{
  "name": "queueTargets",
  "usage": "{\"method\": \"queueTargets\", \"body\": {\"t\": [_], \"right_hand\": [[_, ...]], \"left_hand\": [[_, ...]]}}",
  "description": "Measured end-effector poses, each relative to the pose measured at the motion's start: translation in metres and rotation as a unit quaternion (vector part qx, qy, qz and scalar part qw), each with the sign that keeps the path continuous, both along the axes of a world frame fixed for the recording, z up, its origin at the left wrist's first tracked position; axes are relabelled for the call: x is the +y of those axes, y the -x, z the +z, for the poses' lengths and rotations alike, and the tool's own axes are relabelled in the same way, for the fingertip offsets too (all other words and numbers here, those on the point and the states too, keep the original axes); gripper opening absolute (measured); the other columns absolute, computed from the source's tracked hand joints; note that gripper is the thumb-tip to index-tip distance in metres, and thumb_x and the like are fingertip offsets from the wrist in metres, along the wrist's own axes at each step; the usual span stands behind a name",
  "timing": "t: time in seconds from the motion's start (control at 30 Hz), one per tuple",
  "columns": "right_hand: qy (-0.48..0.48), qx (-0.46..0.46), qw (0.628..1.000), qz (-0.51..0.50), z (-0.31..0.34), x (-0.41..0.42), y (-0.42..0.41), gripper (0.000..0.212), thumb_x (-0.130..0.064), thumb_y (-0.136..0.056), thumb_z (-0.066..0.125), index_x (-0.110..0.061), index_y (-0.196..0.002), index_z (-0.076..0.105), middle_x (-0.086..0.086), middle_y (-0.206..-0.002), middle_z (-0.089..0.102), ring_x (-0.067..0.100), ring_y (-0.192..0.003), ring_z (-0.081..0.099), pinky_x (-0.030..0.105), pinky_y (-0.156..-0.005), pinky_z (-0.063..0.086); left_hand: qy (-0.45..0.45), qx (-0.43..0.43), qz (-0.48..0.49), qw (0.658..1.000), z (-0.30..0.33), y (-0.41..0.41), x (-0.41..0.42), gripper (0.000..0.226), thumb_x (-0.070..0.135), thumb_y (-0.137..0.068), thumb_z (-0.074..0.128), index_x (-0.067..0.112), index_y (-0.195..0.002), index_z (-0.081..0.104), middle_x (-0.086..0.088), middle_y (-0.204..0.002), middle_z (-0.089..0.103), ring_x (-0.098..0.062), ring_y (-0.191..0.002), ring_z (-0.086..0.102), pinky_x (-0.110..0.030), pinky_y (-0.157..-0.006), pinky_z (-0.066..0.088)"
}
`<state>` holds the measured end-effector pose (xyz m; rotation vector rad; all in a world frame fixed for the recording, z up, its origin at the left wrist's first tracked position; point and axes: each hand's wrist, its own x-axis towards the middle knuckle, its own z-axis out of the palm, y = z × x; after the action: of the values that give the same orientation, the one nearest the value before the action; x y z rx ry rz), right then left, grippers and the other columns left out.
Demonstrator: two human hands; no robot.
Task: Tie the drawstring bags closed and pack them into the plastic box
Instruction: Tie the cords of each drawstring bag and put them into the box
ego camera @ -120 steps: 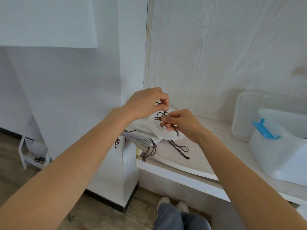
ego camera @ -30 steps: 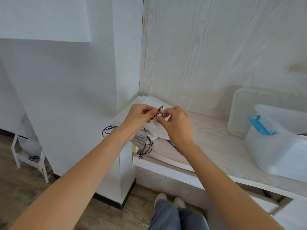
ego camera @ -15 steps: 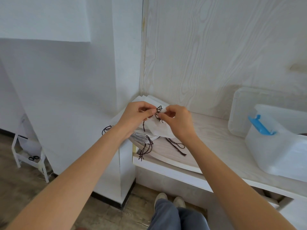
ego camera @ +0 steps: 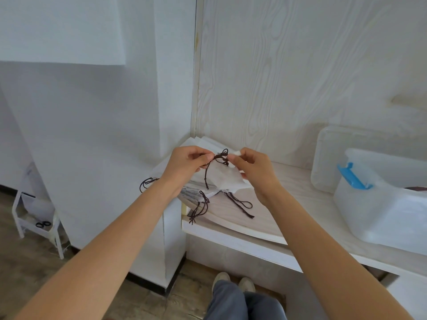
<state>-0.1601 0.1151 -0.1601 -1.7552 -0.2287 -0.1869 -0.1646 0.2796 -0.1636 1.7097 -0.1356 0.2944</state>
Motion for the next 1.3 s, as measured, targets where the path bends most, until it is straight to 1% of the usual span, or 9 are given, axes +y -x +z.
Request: {"method": "queueTargets", "body": {"t": [0.13,0.37,0.67,0.83,0.9,1.0,1.13,1.23,1.3], "right_hand": [[-0.084,0.045,0.995,0.020,-0.004,-0.004,-0.001,0.019,-0.018,-0.086,0.065,-0.014,-0.070,0.056,0.005,-0.077,0.056,0.011,-0.062,0.052,0.025,-0.063,0.041],[-0.135,0.054,0.988,-0.062,-0.010,-0.003,-0.002,0.021,-0.014,-0.091,0.058,-0.013,-0.070,0.054,0.001,-0.069,0.050,0.010,-0.061,0.050,0.024,-0.060,0.043],[-0.313,0.123,0.941,-0.031,-0.023,-0.009,-0.004,0.015,-0.011,-0.089,0.059,-0.012,-0.074,0.057,-0.001,-0.061,0.051,0.010,-0.060,0.049,0.022,-0.062,0.041],[-0.386,0.152,0.908,-0.057,-0.024,-0.014,-0.007,0.014,-0.007,-0.087,0.060,-0.010,-0.074,0.057,0.001,-0.064,0.047,0.011,-0.058,0.045,0.022,-0.057,0.041],[-0.397,0.161,0.901,-0.072,-0.022,-0.013,-0.007,0.016,-0.007,-0.087,0.060,-0.011,-0.072,0.055,0.000,-0.063,0.046,0.010,-0.058,0.044,0.022,-0.058,0.041],[-0.335,0.129,0.930,-0.084,-0.019,-0.016,-0.008,0.022,-0.008,-0.088,0.060,-0.014,-0.068,0.053,-0.002,-0.063,0.048,0.010,-0.057,0.046,0.022,-0.058,0.040],[-0.087,0.093,0.991,-0.036,-0.017,-0.007,-0.008,0.011,-0.013,-0.091,0.057,-0.012,-0.080,0.056,0.002,-0.078,0.056,0.013,-0.064,0.053,0.022,-0.062,0.045],[0.068,0.074,0.995,-0.024,-0.011,0.007,-0.007,0.027,-0.033,-0.094,0.049,-0.012,-0.089,0.063,0.004,-0.089,0.061,0.017,-0.081,0.054,0.029,-0.073,0.041],[0.161,0.061,0.985,0.025,-0.005,0.011,-0.004,0.038,-0.046,-0.090,0.052,-0.010,-0.085,0.061,0.001,-0.080,0.056,0.015,-0.073,0.049,0.027,-0.066,0.036]], "left_hand": [[0.010,0.005,0.020,1.000,-0.002,-0.002,0.001,0.005,0.010,-0.087,0.063,0.012,-0.087,0.068,0.004,-0.071,0.064,0.009,-0.052,0.056,-0.004,-0.052,0.042],[0.081,0.016,0.093,0.992,-0.010,-0.008,-0.004,0.009,0.008,-0.088,0.061,0.006,-0.093,0.067,0.002,-0.071,0.062,-0.005,-0.062,0.054,-0.007,-0.058,0.045],[0.071,0.014,0.145,0.987,-0.021,-0.015,-0.004,0.009,0.006,-0.090,0.056,0.008,-0.087,0.064,-0.001,-0.066,0.056,-0.009,-0.062,0.050,-0.029,-0.079,0.046],[0.138,0.033,0.123,0.982,-0.016,-0.017,-0.005,0.010,0.003,-0.091,0.056,0.003,-0.097,0.063,-0.001,-0.070,0.056,-0.009,-0.061,0.048,-0.008,-0.056,0.044],[0.160,0.042,0.117,0.979,-0.017,-0.018,-0.008,0.013,0.003,-0.091,0.056,0.000,-0.101,0.063,-0.001,-0.072,0.057,-0.008,-0.063,0.049,-0.008,-0.058,0.044],[0.179,0.056,0.111,0.976,-0.019,-0.020,-0.009,0.016,0.003,-0.091,0.056,-0.003,-0.105,0.063,0.000,-0.073,0.057,-0.007,-0.065,0.050,-0.010,-0.062,0.045],[0.160,0.073,0.082,0.981,-0.025,-0.023,-0.009,0.020,0.005,-0.090,0.058,-0.004,-0.107,0.063,-0.001,-0.074,0.059,-0.007,-0.065,0.051,-0.008,-0.057,0.046],[0.145,0.081,0.067,0.984,-0.023,-0.020,-0.016,0.018,0.006,-0.090,0.059,-0.001,-0.105,0.065,-0.002,-0.071,0.059,-0.007,-0.062,0.051,-0.007,-0.050,0.044],[0.163,0.088,0.061,0.981,-0.019,-0.020,-0.020,0.015,0.007,-0.089,0.060,0.000,-0.102,0.065,-0.002,-0.070,0.059,-0.008,-0.062,0.052,-0.010,-0.055,0.046]]}}
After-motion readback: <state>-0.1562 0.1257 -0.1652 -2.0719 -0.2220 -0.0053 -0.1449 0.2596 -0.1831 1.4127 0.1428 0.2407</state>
